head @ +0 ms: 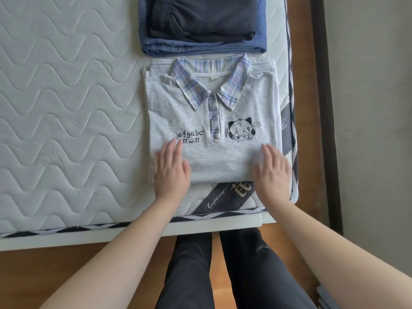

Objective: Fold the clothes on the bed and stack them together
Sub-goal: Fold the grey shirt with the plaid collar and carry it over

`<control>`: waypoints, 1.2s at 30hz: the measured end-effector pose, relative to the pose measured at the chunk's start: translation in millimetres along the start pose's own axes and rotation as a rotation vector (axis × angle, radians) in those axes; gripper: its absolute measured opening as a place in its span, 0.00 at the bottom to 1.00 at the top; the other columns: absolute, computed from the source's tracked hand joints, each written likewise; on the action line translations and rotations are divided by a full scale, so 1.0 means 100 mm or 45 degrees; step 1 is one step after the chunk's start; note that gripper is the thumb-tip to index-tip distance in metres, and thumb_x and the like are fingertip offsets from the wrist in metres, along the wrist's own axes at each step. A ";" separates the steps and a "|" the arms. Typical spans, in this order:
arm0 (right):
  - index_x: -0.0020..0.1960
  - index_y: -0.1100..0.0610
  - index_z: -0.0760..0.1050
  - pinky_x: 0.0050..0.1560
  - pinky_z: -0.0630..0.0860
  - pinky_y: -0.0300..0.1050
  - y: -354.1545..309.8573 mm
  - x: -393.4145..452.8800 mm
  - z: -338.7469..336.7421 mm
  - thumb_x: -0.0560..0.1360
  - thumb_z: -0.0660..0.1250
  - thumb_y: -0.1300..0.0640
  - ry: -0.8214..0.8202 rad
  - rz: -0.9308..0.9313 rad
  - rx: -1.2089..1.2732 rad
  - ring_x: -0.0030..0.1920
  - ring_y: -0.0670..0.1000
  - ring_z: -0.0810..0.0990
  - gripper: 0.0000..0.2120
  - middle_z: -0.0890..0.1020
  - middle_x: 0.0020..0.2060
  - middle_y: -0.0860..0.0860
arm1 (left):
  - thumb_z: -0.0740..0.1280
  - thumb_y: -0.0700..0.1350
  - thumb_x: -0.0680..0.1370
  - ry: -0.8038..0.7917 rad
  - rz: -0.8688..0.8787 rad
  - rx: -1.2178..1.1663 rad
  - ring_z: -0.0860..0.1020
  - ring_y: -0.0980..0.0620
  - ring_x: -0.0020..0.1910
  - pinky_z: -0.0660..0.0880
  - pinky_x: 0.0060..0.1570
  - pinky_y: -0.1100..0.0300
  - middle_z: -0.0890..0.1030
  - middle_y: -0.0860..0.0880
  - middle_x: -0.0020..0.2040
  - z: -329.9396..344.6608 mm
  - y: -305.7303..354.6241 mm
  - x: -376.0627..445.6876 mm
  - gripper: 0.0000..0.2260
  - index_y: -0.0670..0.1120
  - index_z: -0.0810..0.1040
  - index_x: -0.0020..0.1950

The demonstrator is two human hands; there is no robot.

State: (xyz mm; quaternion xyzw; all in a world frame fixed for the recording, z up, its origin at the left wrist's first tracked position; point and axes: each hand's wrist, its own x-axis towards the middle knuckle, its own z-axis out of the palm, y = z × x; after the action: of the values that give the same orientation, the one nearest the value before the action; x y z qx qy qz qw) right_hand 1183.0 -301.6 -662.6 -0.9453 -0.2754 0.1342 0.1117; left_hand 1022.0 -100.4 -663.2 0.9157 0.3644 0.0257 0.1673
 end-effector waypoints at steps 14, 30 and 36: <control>0.80 0.54 0.49 0.78 0.47 0.52 -0.35 0.44 0.53 0.82 0.47 0.41 -0.164 -0.182 -0.269 0.79 0.50 0.47 0.31 0.51 0.80 0.52 | 0.47 0.55 0.83 -0.261 0.199 0.281 0.49 0.49 0.80 0.48 0.77 0.46 0.50 0.47 0.81 0.63 0.23 0.39 0.28 0.45 0.48 0.81; 0.78 0.57 0.58 0.78 0.46 0.48 -0.27 1.34 -0.07 0.82 0.58 0.55 -0.067 -0.062 0.068 0.78 0.55 0.54 0.26 0.60 0.77 0.54 | 0.51 0.52 0.82 -0.255 0.246 0.011 0.55 0.46 0.79 0.48 0.77 0.50 0.58 0.45 0.79 0.06 -0.06 1.12 0.25 0.44 0.60 0.79; 0.77 0.54 0.60 0.77 0.44 0.50 -0.33 2.13 -0.19 0.77 0.60 0.64 -0.124 -0.081 0.005 0.78 0.54 0.54 0.29 0.62 0.76 0.51 | 0.66 0.47 0.79 -0.103 -0.044 0.062 0.64 0.41 0.74 0.55 0.73 0.47 0.69 0.43 0.73 -0.12 -0.40 2.01 0.23 0.45 0.69 0.74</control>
State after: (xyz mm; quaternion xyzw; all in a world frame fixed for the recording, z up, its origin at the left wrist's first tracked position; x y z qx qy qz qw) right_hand 1346.2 -159.6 -676.8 -0.9282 -0.3103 0.1771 0.1042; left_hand 1141.3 65.8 -680.1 0.9134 0.3735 -0.0230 0.1601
